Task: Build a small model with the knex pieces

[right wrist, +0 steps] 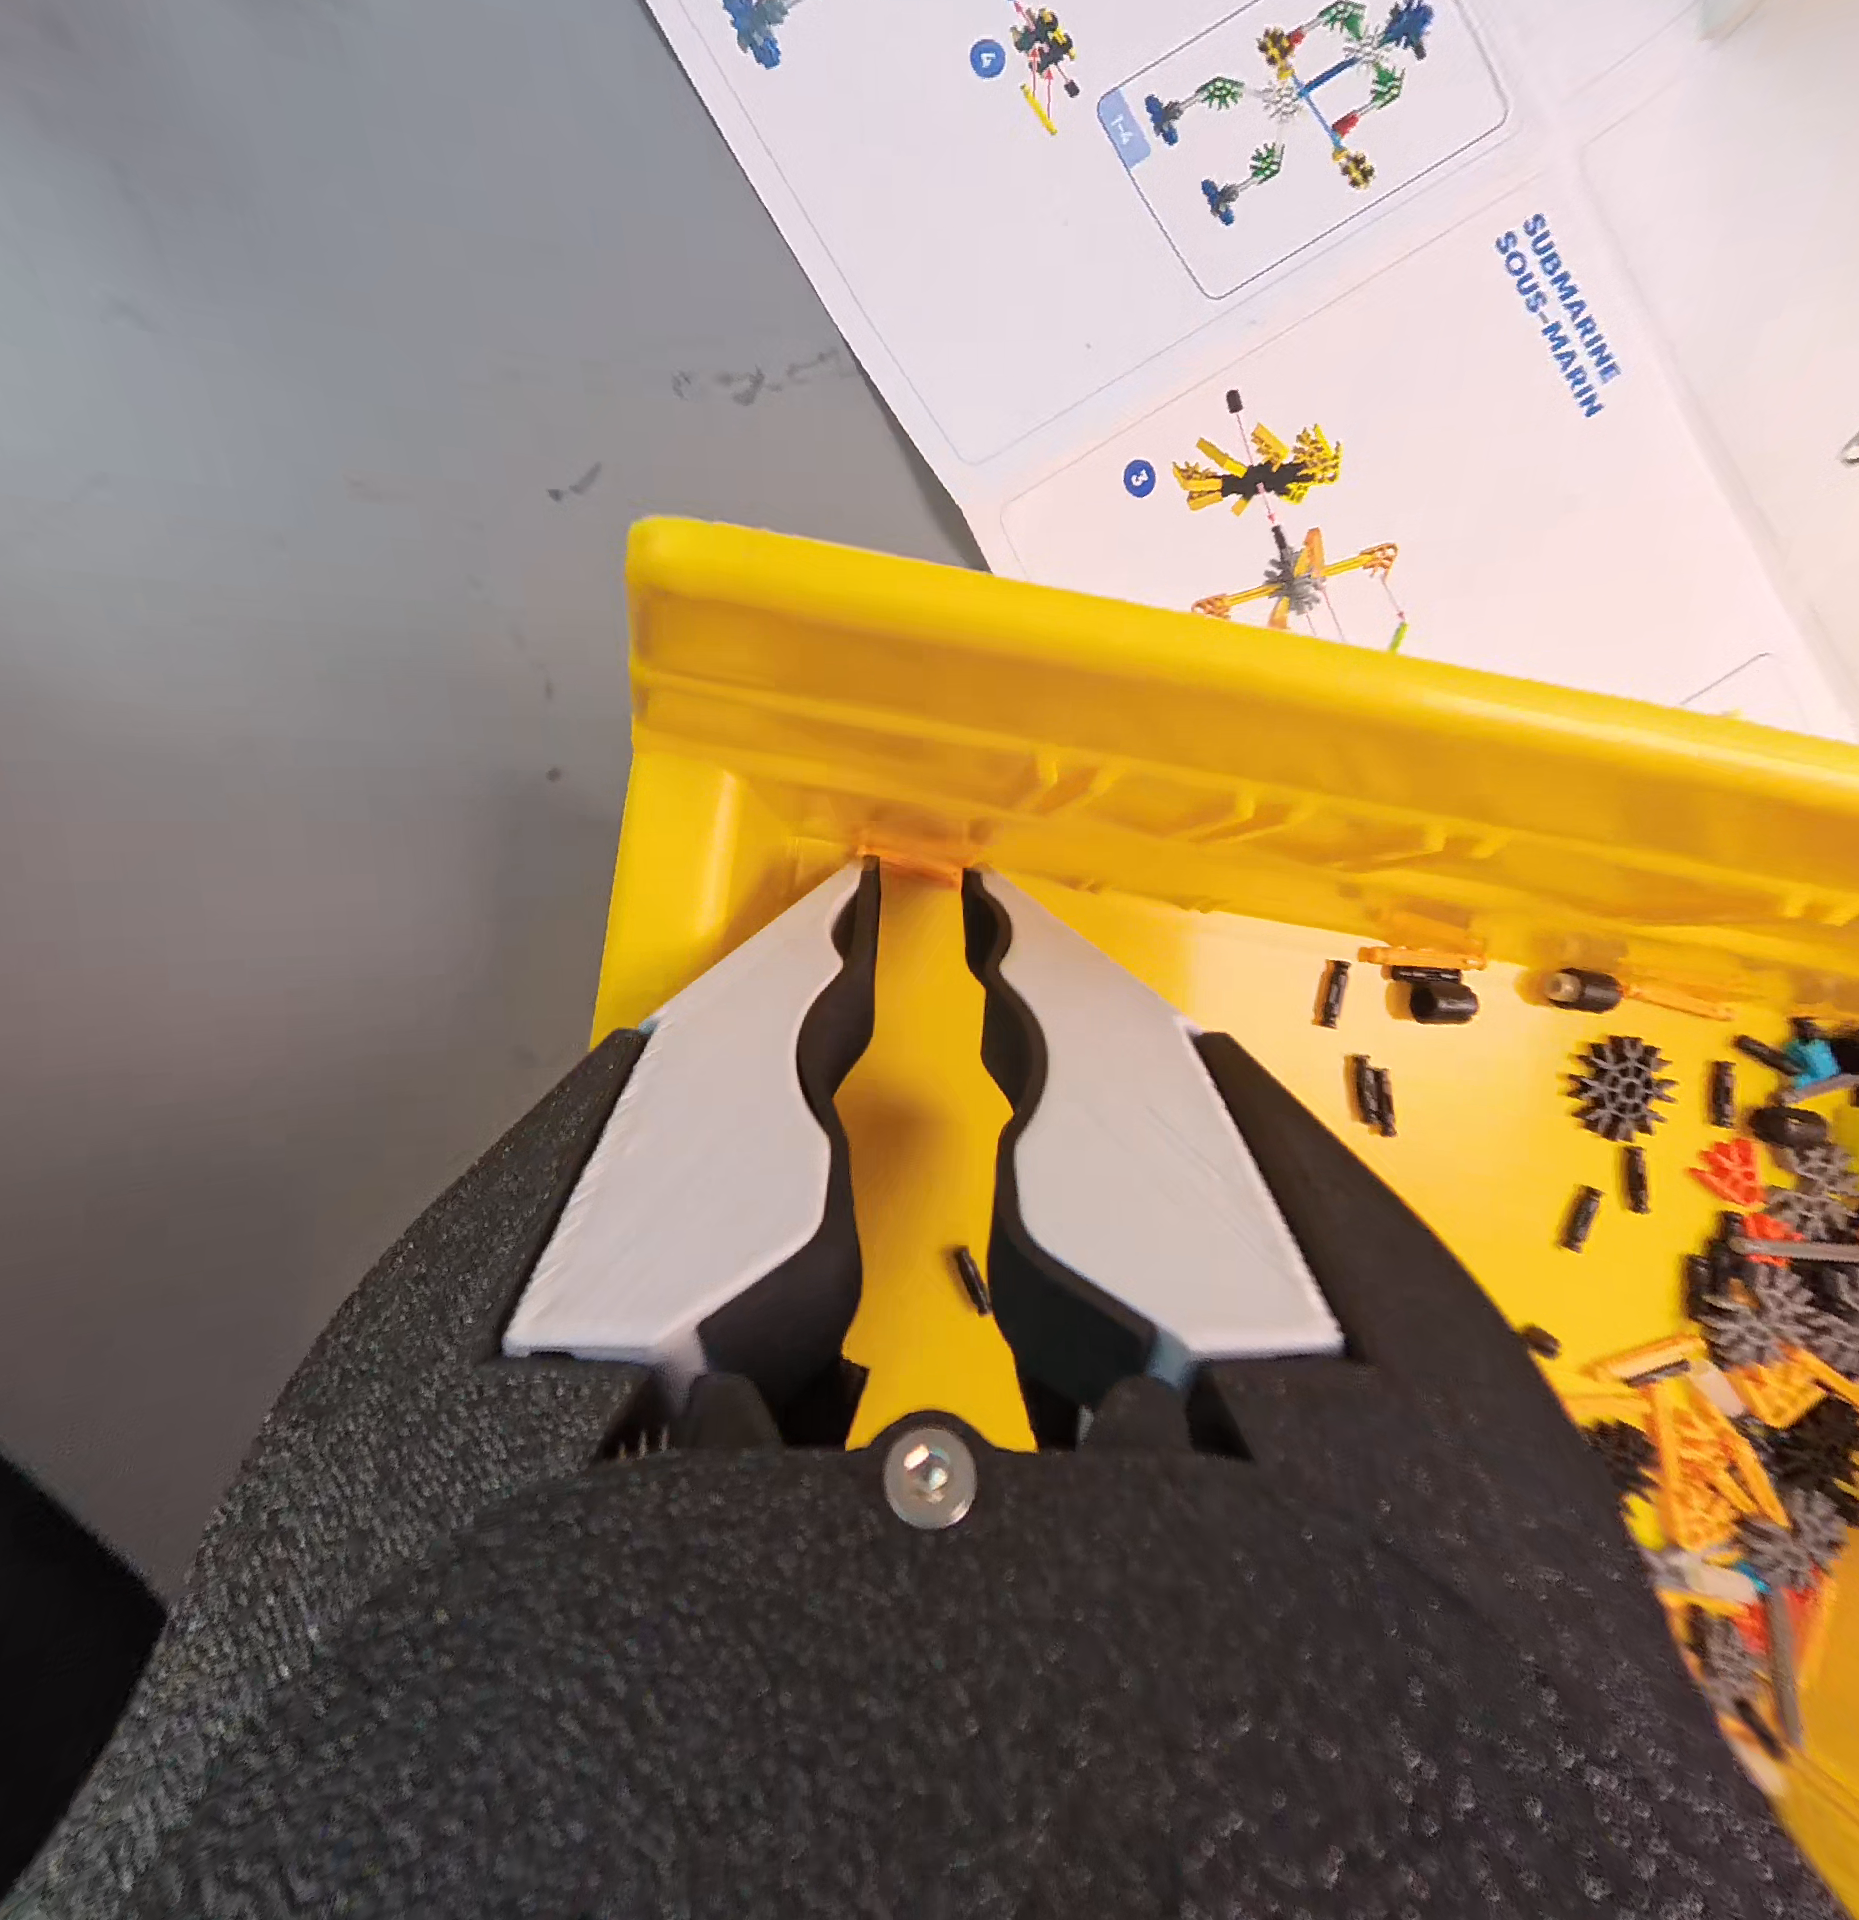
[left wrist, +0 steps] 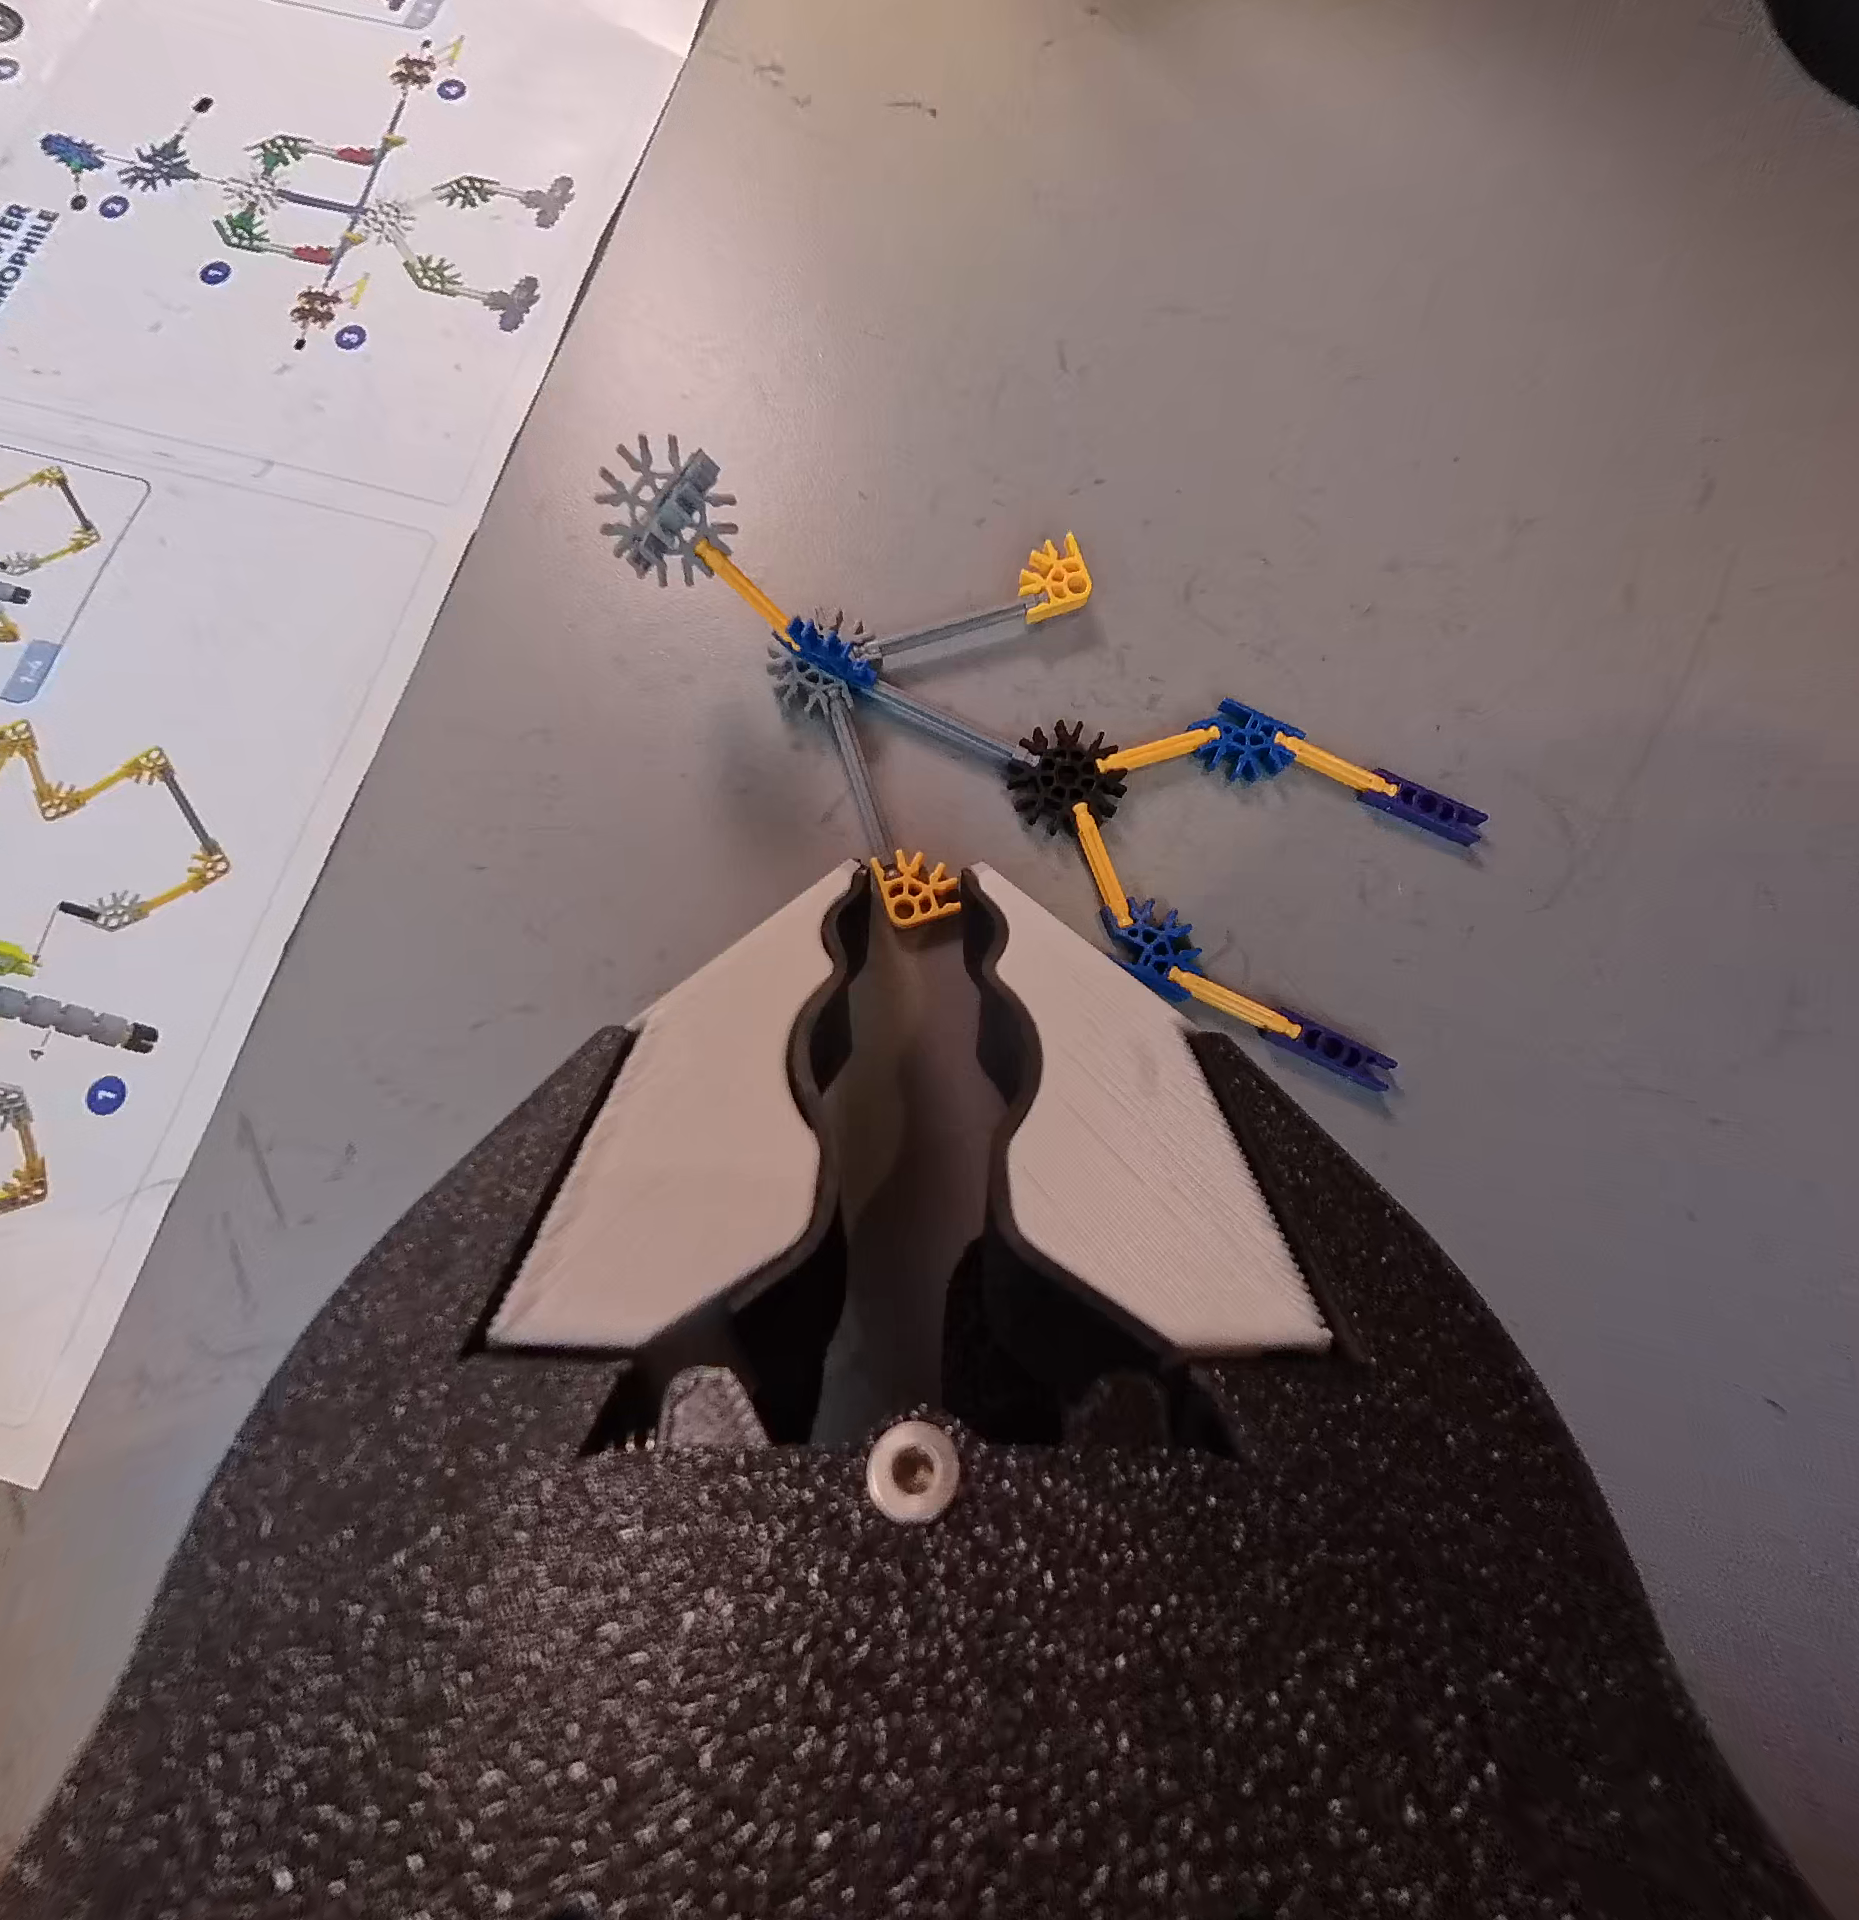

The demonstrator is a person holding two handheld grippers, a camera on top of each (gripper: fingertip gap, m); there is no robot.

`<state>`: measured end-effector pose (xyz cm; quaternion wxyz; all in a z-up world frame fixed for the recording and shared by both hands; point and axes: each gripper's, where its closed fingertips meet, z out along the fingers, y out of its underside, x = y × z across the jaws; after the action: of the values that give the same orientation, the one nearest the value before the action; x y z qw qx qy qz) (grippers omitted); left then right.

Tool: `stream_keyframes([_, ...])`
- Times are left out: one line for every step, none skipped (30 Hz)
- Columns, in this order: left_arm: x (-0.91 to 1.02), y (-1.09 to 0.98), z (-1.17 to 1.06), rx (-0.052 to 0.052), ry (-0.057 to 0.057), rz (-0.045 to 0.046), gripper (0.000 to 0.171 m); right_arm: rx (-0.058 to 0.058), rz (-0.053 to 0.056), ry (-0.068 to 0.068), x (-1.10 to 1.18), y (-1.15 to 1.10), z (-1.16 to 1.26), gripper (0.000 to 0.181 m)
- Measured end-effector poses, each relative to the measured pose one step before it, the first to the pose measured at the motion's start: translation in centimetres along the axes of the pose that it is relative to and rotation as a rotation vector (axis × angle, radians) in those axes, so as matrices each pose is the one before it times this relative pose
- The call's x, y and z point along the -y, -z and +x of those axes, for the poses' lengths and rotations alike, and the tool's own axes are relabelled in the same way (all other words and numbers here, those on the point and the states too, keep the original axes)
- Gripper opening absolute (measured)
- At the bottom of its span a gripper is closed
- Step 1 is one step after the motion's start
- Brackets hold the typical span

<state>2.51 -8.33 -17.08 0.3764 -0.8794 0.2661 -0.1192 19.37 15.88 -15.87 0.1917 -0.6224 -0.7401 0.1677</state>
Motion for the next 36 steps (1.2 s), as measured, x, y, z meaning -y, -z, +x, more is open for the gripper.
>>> stream_keyframes([-0.003, 0.008, 0.001, 0.0027, -0.0020, -0.00130, 0.017, 0.0224, 0.0005, -0.0308, -0.030, -0.429, -0.157, 0.014])
stream_keyframes([0.005, 0.005, 0.003, 0.0015, -0.0009, -0.00055, 0.017, 0.0063, 0.0056, -0.0184, 0.037, -0.270, 0.108, 0.011])
stream_keyframes([0.001, -0.011, 0.004, 0.0000, 0.0006, 0.00056, 0.017, 0.0037, 0.0019, -0.0014, 0.018, -0.060, 0.131, 0.009])
stream_keyframes([0.002, -0.001, 0.001, -0.0017, 0.0027, 0.00204, 0.017, -0.0004, -0.0084, 0.0070, -0.079, 0.024, 0.132, 0.006])
stream_keyframes([0.003, -0.008, -0.001, -0.0028, 0.0045, 0.00301, 0.017, -0.0063, -0.0152, 0.0228, -0.182, 0.086, 0.135, 0.002])
stream_keyframes([0.001, 0.009, -0.004, -0.0029, 0.0044, 0.00297, 0.017, -0.0043, -0.0325, 0.0312, -0.447, 0.120, 0.118, 0.000])
stream_keyframes([0.005, -0.001, 0.002, -0.0020, 0.0023, 0.00220, 0.017, 0.0000, -0.0345, 0.0248, -0.529, 0.060, 0.073, 0.000])
stream_keyframes([0.000, -0.005, 0.007, -0.0008, -0.0001, 0.00119, 0.017, 0.0013, -0.0206, 0.0095, -0.386, 0.136, 0.070, 0.000])
stream_keyframes([0.003, 0.002, -0.001, -0.0001, -0.0012, 0.00061, 0.017, -0.0041, -0.0106, 0.0011, -0.246, 0.163, 0.176, 0.000])
stream_keyframes([0.001, -0.009, -0.007, -0.0004, -0.0006, 0.00088, 0.017, -0.0105, -0.0139, 0.0096, -0.325, 0.160, 0.277, 0.000])
stream_keyframes([0.010, 0.003, 0.010, -0.0012, 0.0005, 0.00162, 0.017, -0.0227, -0.0161, 0.0160, -0.393, 0.197, 0.453, 0.000])
stream_keyframes([-0.004, -0.005, -0.006, -0.0023, 0.0018, 0.00236, 0.017, -0.0129, -0.0023, 0.0133, -0.237, 0.241, 0.323, 0.000])
stream_keyframes([0.016, -0.005, 0.000, -0.0031, 0.0029, 0.00308, 0.017, 0.0033, 0.0168, -0.0053, 0.071, 0.291, 0.142, 0.001])
stream_keyframes([0.008, -0.008, -0.005, -0.0034, 0.0029, 0.00326, 0.017, 0.0125, 0.0218, -0.0230, 0.237, 0.270, 0.068, 0.003])
stream_keyframes([0.021, -0.006, -0.007, -0.0030, 0.0022, 0.00342, 0.017, 0.0203, 0.0237, -0.0205, 0.324, 0.179, -0.093, 0.009])
stream_keyframes([0.019, -0.012, -0.016, -0.0023, 0.0017, 0.00419, 0.017, 0.0194, 0.0225, -0.0119, 0.362, 0.067, -0.183, 0.016])
stream_keyframes([0.025, -0.028, -0.035, -0.0013, 0.0016, 0.00470, 0.016, 0.0192, 0.0222, -0.0041, 0.393, -0.055, -0.295, 0.023])
stream_keyframes([0.040, -0.025, -0.036, -0.0019, 0.0023, 0.00504, 0.016, 0.0068, 0.0103, -0.0036, 0.255, -0.214, -0.173, 0.029])
stream_keyframes([0.035, -0.023, -0.021, -0.0024, 0.0033, 0.00472, 0.016, 0.0006, -0.0030, -0.0084, 0.090, -0.351, -0.091, 0.035])
stream_keyframes([0.024, -0.025, -0.009, -0.0016, 0.0032, 0.00318, 0.016, 0.0088, -0.0112, -0.0124, -0.041, -0.439, -0.240, 0.041])
stream_keyframes([0.018, -0.007, -0.010, -0.0009, 0.0019, 0.00119, 0.016, 0.0044, -0.0060, -0.0135, -0.001, -0.445, -0.211, 0.044])
stream_keyframes([0.004, 0.001, 0.001, -0.0003, 0.0009, 0.00051, 0.016, -0.0074, -0.0022, -0.0111, 0.029, -0.382, -0.079, 0.043])
stream_keyframes([-0.005, -0.005, 0.003, 0.0003, 0.0003, 0.00059, 0.016, -0.0134, 0.0093, -0.0129, 0.174, -0.142, 0.079, 0.041])
stream_keyframes([-0.001, 0.004, 0.000, 0.0004, -0.0001, 0.00032, 0.016, -0.0102, -0.0003, -0.0227, 0.057, -0.064, 0.105, 0.040])
stream_keyframes([0.000, 0.000, 0.000, 0.0000, 0.0000, 0.00002, 0.016, -0.0057, 0.0004, -0.0124, 0.008, 0.007, 0.012, 0.039])
stream_keyframes([0.000, 0.002, -0.006, -0.0008, 0.0007, 0.00007, 0.016, -0.0024, -0.0008, 0.0017, -0.038, 0.032, -0.088, 0.037])
stream_keyframes([0.007, -0.004, 0.002, -0.0014, 0.0014, 0.00018, 0.016, 0.0019, -0.0002, 0.0013, -0.034, 0.042, -0.163, 0.031])
stream_keyframes([0.001, 0.002, 0.004, -0.0012, 0.0012, 0.00010, 0.016, 0.0002, 0.0005, 0.0008, -0.016, 0.033, -0.121, 0.024])
stream_keyframes([0.003, -0.002, -0.009, -0.0004, 0.0000, 0.00002, 0.016, -0.0031, -0.0010, 0.0019, -0.043, 0.035, -0.058, 0.024])
stream_keyframes([0.000, -0.003, 0.007, 0.0005, -0.0012, -0.00007, 0.016, -0.0015, -0.0032, 0.0006, -0.065, 0.044, 0.002, 0.024])
stream_keyframes([-0.006, 0.004, 0.003, 0.0010, -0.0016, -0.00010, 0.016, 0.0013, -0.0024, -0.0027, -0.070, 0.045, 0.019, 0.024])
stream_keyframes([0.002, -0.006, 0.003, 0.0011, -0.0016, -0.00014, 0.016, 0.0033, -0.0016, -0.0062, -0.051, 0.024, 0.017, 0.024])
stream_keyframes([-0.009, 0.006, -0.002, 0.0012, -0.0018, -0.00034, 0.016, -0.0002, -0.0048, -0.0023, -0.084, 0.063, 0.073, 0.023])
stream_keyframes([0.000, 0.006, 0.004, 0.0017, -0.0024, -0.00070, 0.016, -0.0053, -0.0075, 0.0039, -0.137, 0.103, 0.107, 0.023])
stream_keyframes([-0.009, -0.003, -0.005, 0.0025, -0.0032, -0.00105, 0.016, -0.0072, -0.0041, 0.0091, -0.089, 0.202, 0.096, 0.023])
stream_keyframes([-0.006, 0.006, 0.008, 0.0026, -0.0032, -0.00118, 0.016, -0.0073, 0.0035, 0.0036, 0.041, 0.369, 0.088, 0.023])
